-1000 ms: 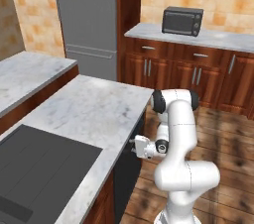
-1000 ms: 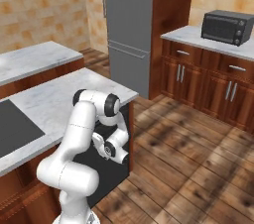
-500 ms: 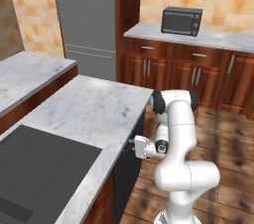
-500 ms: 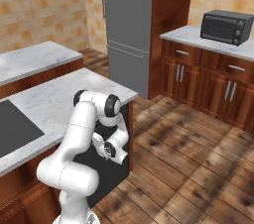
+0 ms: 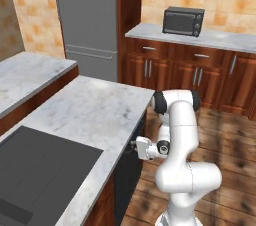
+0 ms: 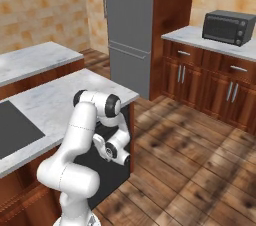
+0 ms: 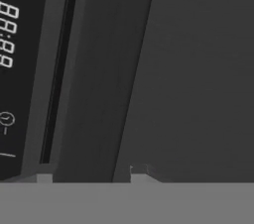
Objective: Open the dishwasher door and pull out the top rack.
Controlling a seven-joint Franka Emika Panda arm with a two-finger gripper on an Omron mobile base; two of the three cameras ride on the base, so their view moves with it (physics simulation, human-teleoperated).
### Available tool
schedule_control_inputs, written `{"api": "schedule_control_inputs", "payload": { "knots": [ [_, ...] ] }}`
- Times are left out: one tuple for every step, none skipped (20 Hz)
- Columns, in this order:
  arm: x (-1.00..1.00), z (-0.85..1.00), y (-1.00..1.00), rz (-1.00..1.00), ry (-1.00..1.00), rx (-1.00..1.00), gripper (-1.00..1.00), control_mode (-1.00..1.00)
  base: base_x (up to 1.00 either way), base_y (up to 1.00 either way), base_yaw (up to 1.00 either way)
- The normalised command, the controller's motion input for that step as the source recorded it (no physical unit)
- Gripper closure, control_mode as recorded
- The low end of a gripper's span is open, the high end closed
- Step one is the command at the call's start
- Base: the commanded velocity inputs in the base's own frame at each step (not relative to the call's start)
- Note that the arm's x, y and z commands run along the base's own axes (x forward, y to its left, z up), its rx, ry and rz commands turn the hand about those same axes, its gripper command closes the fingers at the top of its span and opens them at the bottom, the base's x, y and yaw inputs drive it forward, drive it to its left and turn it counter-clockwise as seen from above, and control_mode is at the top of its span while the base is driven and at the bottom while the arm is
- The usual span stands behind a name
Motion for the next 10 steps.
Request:
{"api": "schedule_control_inputs", "payload": {
  "knots": [
    [-0.14,-0.24,-0.46,0.00,0.00,0.00,1.00,-1.00,0.00,0.00,0.00],
    [-0.15,-0.27,-0.49,0.00,0.00,0.00,1.00,-1.00,0.00,0.00,0.00],
    [-0.16,-0.27,-0.52,0.00,0.00,0.00,1.00,-1.00,0.00,0.00,0.00],
    [-0.16,-0.29,-0.53,0.00,0.00,0.00,1.00,-1.00,0.00,0.00,0.00],
    [-0.18,-0.31,-0.56,0.00,0.00,0.00,1.00,-1.00,0.00,0.00,0.00],
    [-0.19,-0.30,-0.61,0.00,0.00,0.00,1.00,-1.00,0.00,0.00,0.00],
    [-0.20,-0.34,-0.64,0.00,0.00,0.00,1.00,-1.00,0.00,0.00,0.00],
    [-0.24,-0.34,-0.69,0.00,0.00,0.00,1.00,-1.00,0.00,0.00,0.00],
    [-0.25,-0.36,-0.73,0.00,0.00,0.00,1.00,-1.00,0.00,0.00,0.00],
    [-0.26,-0.37,-0.75,0.00,0.00,0.00,1.00,-1.00,0.00,0.00,0.00]
  ]
}}
